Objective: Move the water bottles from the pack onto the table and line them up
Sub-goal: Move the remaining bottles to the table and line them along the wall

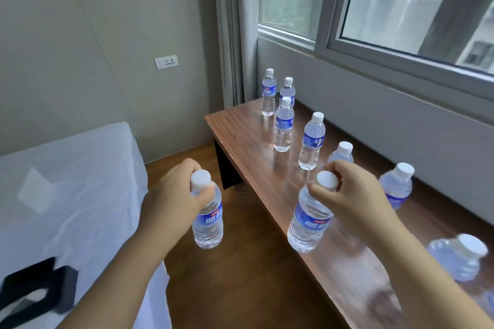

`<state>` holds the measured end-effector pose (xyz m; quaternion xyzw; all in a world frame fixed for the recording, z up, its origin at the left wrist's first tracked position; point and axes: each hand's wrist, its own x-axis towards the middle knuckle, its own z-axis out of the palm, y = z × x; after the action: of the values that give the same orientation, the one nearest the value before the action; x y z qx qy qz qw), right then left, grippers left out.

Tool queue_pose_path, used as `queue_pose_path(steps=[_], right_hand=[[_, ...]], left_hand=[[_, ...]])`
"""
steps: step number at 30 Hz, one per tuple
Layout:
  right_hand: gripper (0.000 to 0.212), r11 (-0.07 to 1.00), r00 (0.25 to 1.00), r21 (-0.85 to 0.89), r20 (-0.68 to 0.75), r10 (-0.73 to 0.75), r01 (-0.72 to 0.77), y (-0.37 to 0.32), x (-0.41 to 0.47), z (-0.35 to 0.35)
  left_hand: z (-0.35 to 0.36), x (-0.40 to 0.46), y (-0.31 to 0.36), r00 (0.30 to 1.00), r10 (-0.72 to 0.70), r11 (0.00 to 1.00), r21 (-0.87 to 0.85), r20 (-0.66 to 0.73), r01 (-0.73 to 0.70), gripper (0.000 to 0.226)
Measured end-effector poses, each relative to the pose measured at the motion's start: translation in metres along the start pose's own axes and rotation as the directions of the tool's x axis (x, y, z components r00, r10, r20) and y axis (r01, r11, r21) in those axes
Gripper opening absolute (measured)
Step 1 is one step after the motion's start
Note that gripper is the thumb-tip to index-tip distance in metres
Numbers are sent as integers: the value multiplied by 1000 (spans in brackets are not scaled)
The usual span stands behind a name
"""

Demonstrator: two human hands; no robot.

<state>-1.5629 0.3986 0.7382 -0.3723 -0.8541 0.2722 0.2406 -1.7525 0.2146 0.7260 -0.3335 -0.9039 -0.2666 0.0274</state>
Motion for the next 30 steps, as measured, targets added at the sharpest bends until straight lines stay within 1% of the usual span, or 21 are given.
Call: queue_pose_path(steps=[4, 8, 11, 15, 19, 21, 23, 27, 30], right_hand=[[25, 1000, 1000, 15, 1, -27, 27, -12, 71, 41], [23, 998, 999, 55, 34, -19, 17, -19, 148, 82], [20, 996, 999, 82, 48, -20, 16, -25, 201, 106], [18, 995, 1000, 96, 8, 15, -16, -34, 261, 130], [17, 997, 998, 62, -39, 57, -54, -38, 316, 156], [18, 996, 995, 38, -44, 86, -84, -41, 340, 169], [17, 989, 987, 14, -57, 148, -147, -43, 362, 182], [20, 965, 958, 6, -111, 263, -264, -41, 403, 207], [20, 939, 932, -7, -126, 340, -343, -35, 430, 226]], left_hand=[[16, 77, -18, 999, 40, 999, -16, -15, -40, 24], [34, 157, -33, 1000, 27, 1000, 5, 8, -27, 29], [46, 216, -39, 998, 44, 999, 2, 37, -44, 28], [61, 291, -41, 994, 95, 994, -56, 58, -92, 22], [83, 364, -49, 982, 165, 986, -41, 88, -162, 21], [94, 398, -52, 974, 192, 981, -32, 121, -190, 21], [107, 430, -54, 961, 228, 973, -8, 158, -230, 20], [134, 490, -54, 920, 299, 952, -11, 253, -307, 23], [155, 528, -53, 885, 347, 934, -26, 311, -357, 24]])
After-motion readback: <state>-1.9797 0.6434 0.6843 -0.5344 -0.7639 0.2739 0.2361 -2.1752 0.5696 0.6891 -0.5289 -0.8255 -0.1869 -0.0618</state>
